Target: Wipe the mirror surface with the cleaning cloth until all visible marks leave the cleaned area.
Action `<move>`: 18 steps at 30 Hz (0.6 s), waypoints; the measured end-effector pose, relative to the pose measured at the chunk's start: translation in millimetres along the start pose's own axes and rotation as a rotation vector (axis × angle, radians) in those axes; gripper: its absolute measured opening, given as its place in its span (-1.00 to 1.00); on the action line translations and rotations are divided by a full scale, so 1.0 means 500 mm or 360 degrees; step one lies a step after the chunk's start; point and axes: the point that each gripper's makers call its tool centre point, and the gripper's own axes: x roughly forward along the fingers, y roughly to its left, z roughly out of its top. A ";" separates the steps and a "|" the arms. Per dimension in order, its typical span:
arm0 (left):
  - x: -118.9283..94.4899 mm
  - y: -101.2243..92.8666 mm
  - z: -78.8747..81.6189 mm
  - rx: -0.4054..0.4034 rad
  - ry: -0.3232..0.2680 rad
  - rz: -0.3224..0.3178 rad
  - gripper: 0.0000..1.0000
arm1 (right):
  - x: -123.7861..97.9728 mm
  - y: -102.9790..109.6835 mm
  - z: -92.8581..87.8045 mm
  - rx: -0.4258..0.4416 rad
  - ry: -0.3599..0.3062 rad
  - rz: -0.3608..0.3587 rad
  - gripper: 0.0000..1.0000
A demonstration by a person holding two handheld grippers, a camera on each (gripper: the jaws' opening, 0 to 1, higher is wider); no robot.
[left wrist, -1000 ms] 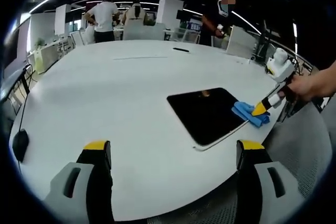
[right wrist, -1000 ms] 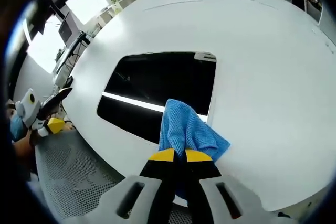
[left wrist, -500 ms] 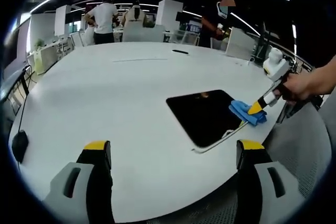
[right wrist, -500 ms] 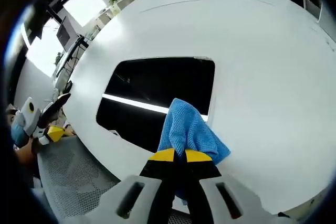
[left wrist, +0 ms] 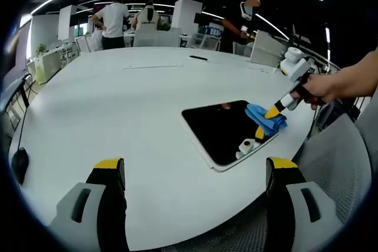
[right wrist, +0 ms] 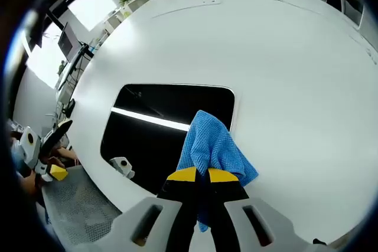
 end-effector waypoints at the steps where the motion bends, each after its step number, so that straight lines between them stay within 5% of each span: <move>1: 0.000 0.000 0.000 0.0010 0.0003 0.0000 0.98 | 0.002 -0.003 0.006 0.0002 0.0000 -0.0003 -1.00; 18: 0.001 -0.002 -0.003 0.0023 0.0014 -0.0013 0.98 | 0.026 -0.029 0.090 -0.0052 0.0008 -0.0064 -1.00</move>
